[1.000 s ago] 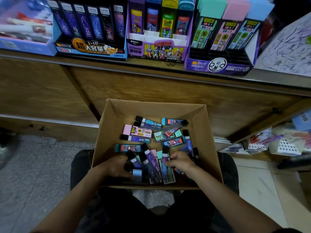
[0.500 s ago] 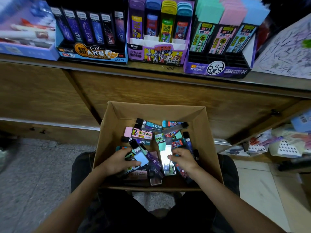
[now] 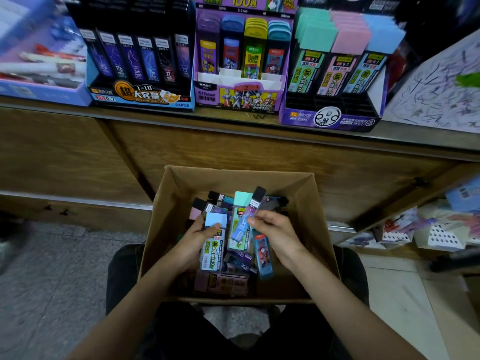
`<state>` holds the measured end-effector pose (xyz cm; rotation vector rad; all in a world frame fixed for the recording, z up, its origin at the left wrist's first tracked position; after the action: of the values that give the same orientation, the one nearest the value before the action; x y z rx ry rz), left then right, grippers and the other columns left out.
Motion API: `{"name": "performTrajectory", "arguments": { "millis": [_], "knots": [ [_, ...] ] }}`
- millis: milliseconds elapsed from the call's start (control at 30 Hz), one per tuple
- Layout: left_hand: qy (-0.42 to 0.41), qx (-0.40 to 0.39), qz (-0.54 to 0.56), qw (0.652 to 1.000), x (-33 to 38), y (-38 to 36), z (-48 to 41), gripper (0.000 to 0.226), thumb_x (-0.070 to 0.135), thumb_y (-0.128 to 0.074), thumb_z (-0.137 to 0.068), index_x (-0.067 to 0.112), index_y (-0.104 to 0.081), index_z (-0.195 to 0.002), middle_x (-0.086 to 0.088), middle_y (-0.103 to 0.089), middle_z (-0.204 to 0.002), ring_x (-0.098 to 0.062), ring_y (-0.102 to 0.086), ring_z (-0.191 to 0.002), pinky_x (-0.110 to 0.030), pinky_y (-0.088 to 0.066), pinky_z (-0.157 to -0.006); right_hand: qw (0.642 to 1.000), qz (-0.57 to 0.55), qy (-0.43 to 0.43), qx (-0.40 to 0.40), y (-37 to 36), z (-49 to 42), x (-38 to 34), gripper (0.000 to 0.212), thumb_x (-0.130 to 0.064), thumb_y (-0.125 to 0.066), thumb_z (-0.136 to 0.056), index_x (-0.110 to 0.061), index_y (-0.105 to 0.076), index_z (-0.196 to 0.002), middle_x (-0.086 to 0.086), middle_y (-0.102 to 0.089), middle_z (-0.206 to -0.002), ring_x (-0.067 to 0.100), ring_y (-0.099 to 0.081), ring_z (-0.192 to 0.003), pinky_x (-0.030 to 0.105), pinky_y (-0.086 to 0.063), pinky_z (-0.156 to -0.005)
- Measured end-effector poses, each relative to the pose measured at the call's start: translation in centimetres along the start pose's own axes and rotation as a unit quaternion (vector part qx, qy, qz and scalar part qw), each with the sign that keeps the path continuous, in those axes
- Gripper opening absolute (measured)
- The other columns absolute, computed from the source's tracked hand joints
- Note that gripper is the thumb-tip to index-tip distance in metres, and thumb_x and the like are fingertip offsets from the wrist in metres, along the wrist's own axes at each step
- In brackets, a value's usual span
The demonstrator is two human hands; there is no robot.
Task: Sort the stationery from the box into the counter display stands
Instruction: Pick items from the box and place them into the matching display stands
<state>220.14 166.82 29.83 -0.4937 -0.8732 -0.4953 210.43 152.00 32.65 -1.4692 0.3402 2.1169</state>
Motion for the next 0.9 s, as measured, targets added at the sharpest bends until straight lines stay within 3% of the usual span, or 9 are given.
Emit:
{"name": "performTrajectory", "arguments": {
  "millis": [100,200,300,433,567,633,700,833,900],
  "knots": [
    [0.04,-0.012,0.097,0.994,0.0,-1.6,0.0,0.032,0.008,-0.049,-0.095,0.01,-0.05,-0.127,-0.017,-0.068,-0.101,-0.031,-0.069,-0.085,-0.043,-0.057,-0.071,1.0,0.002,0.01,0.005,-1.6,0.1,-0.8,0.011,-0.006,-0.066,-0.084,-0.014,-0.069,-0.09,0.002,-0.072,-0.091,0.013,-0.069,-0.08,0.024,-0.056,-0.074],
    [0.071,-0.019,0.154,0.985,0.4,-2.3,0.3,0.03,0.025,-0.046,-0.097,0.011,-0.059,-0.121,-0.021,-0.068,-0.106,-0.035,-0.067,-0.092,-0.046,-0.054,-0.079,1.0,0.011,0.017,0.01,-2.3,0.0,-1.5,0.011,-0.009,-0.066,-0.086,-0.02,-0.069,-0.087,-0.004,-0.073,-0.088,0.01,-0.07,-0.078,0.02,-0.054,-0.067],
    [0.023,-0.056,0.114,0.992,1.2,-3.0,0.7,0.039,0.038,-0.051,-0.092,0.014,-0.062,-0.12,-0.019,-0.068,-0.11,-0.034,-0.067,-0.099,-0.049,-0.054,-0.084,0.999,0.047,0.019,0.008,-2.7,0.0,-1.8,0.011,-0.013,-0.066,-0.086,-0.023,-0.069,-0.087,-0.001,-0.072,-0.093,0.014,-0.07,-0.082,0.027,-0.055,-0.077],
    [-0.039,-0.055,0.051,0.996,1.9,-3.2,1.2,0.052,0.026,-0.069,-0.074,0.015,-0.054,-0.122,-0.02,-0.066,-0.115,-0.038,-0.063,-0.106,-0.059,-0.045,-0.095,0.997,0.051,0.037,0.048,-3.0,0.2,-2.0,0.016,-0.016,-0.067,-0.086,-0.032,-0.068,-0.084,-0.009,-0.07,-0.091,0.01,-0.069,-0.086,0.026,-0.055,-0.078],
    [-0.045,-0.058,0.059,0.996,2.6,-3.6,1.6,0.056,0.025,-0.068,-0.076,0.012,-0.048,-0.127,-0.02,-0.065,-0.115,-0.037,-0.063,-0.106,-0.055,-0.048,-0.094,0.99,0.018,0.065,0.122,-2.8,0.4,-2.3,0.015,-0.02,-0.071,-0.083,-0.031,-0.063,-0.09,-0.016,-0.066,-0.09,0.004,-0.066,-0.086,0.014,-0.051,-0.068],
    [-0.052,-0.041,0.054,0.996,3.0,-3.4,1.5,0.045,0.022,-0.066,-0.081,0.012,-0.048,-0.122,-0.013,-0.07,-0.103,-0.028,-0.07,-0.094,-0.041,-0.058,-0.076,0.988,0.015,0.08,0.128,-2.7,0.6,-2.8,0.012,-0.023,-0.069,-0.084,-0.034,-0.065,-0.085,-0.016,-0.069,-0.08,0.003,-0.068,-0.078,0.012,-0.05,-0.06],
    [-0.065,-0.018,0.028,0.997,3.7,-3.1,1.7,0.03,0.019,-0.062,-0.088,0.015,-0.049,-0.115,-0.005,-0.073,-0.093,-0.019,-0.072,-0.083,-0.028,-0.057,-0.061,0.986,0.015,0.093,0.14,-2.0,0.7,-3.3,0.005,-0.024,-0.068,-0.086,-0.027,-0.069,-0.082,-0.01,-0.072,-0.073,0.005,-0.069,-0.069,0.013,-0.049,-0.054],
    [-0.077,0.033,-0.025,0.996,4.7,-1.5,2.1,0.025,0.02,-0.06,-0.09,0.017,-0.051,-0.113,-0.015,-0.063,-0.116,-0.027,-0.065,-0.102,-0.042,-0.055,-0.086,0.983,0.028,0.057,0.171,0.0,0.0,-3.4,0.021,-0.029,-0.062,-0.089,-0.012,-0.066,-0.077,0.004,-0.071,-0.07,0.015,-0.067,-0.064,0.027,-0.051,-0.06],
    [-0.077,0.035,-0.023,0.996,4.8,-0.9,2.3,0.032,0.02,-0.059,-0.09,0.016,-0.048,-0.12,-0.015,-0.064,-0.116,-0.028,-0.065,-0.102,-0.04,-0.054,-0.086,0.983,0.055,0.058,0.165,0.5,-0.2,-3.8,0.022,-0.03,-0.056,-0.093,-0.012,-0.061,-0.081,0.01,-0.072,-0.077,0.018,-0.069,-0.069,0.032,-0.052,-0.064]
  ]
}}
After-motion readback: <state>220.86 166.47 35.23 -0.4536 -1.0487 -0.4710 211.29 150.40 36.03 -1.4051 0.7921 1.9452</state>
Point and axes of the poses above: each hand's wrist, its own z-axis away from the middle knuckle, its own y-axis out of the back of the hand, x = y × z, the point moved 6 cm from there along -z, towards the middle knuckle
